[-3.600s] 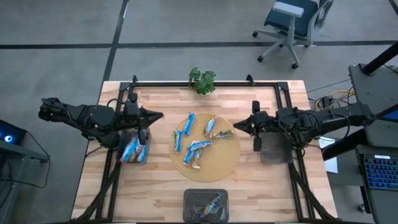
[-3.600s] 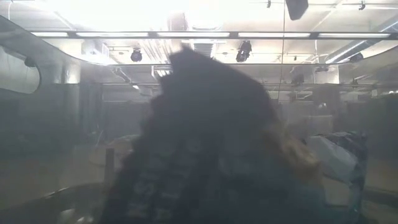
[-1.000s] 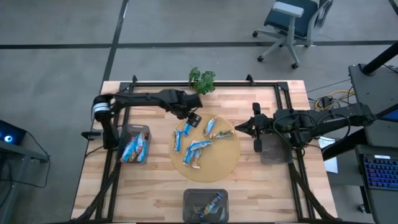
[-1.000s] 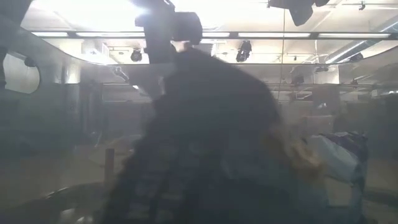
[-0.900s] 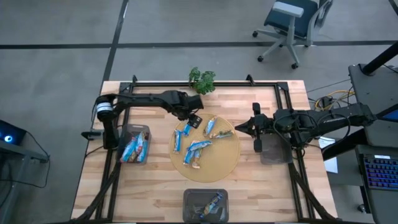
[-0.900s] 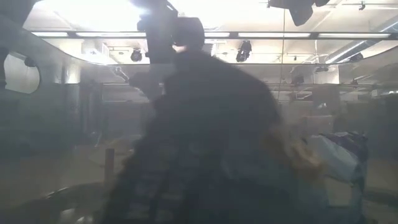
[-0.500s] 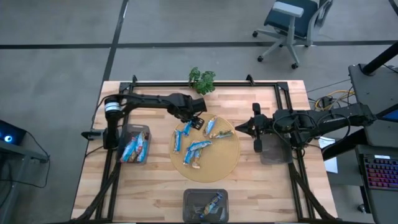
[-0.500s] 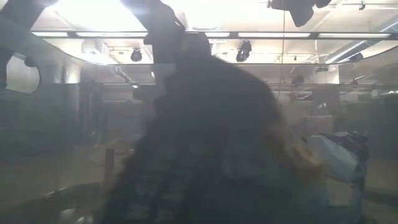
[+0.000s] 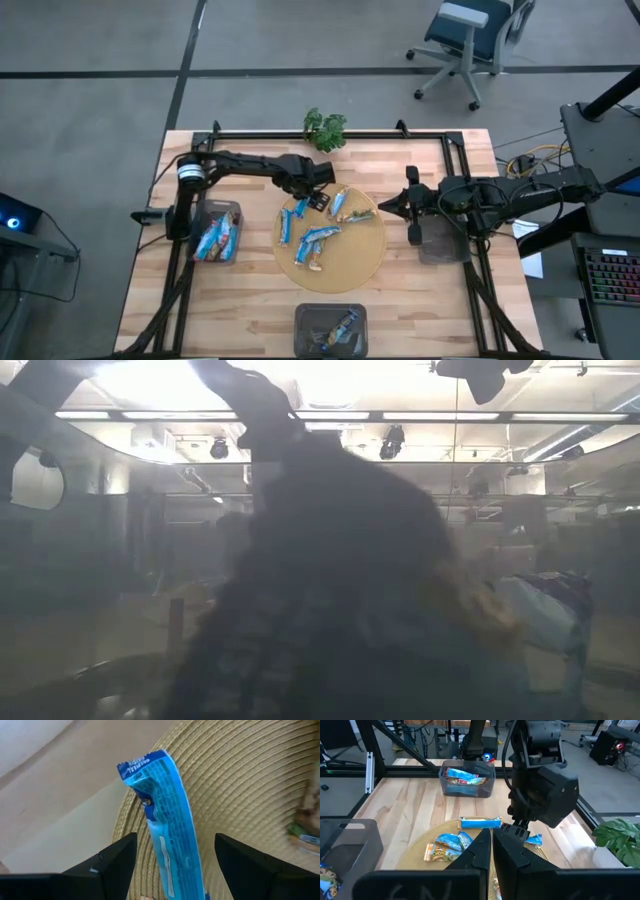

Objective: Pick and place Granola Bars by type
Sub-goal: Put the top blue granola bar into the bottom bin

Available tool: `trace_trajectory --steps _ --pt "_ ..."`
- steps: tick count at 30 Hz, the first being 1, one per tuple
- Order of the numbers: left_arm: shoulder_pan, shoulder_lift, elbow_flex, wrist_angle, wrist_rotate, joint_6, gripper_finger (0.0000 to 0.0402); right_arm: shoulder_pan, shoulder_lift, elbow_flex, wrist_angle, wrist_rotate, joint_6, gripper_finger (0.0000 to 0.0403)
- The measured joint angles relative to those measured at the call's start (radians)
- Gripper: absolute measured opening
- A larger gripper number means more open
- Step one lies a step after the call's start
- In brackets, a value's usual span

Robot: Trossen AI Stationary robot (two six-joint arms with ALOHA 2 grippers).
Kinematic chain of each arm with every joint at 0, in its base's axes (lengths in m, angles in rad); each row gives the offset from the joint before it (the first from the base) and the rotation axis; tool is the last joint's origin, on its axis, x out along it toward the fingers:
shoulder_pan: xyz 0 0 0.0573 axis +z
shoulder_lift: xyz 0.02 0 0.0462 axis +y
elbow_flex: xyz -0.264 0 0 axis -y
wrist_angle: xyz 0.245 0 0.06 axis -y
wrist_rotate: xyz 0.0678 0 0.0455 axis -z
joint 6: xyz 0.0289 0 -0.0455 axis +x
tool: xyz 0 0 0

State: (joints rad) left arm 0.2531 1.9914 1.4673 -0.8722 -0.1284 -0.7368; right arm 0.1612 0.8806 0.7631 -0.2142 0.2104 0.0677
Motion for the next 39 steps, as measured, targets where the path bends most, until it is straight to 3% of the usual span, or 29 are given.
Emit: trace_trajectory --steps 9,21,39 --pt "0.000 0.030 0.000 0.007 0.000 -0.001 0.0237 0.000 0.000 0.000 -0.022 0.000 0.000 0.0008" --pt "0.001 0.028 0.000 0.005 -0.007 -0.002 0.0147 0.000 0.000 0.000 -0.022 0.000 0.001 0.0008" --pt "0.003 0.026 0.000 0.002 -0.001 0.005 0.0051 0.000 0.000 0.000 -0.021 0.000 0.003 0.0008"
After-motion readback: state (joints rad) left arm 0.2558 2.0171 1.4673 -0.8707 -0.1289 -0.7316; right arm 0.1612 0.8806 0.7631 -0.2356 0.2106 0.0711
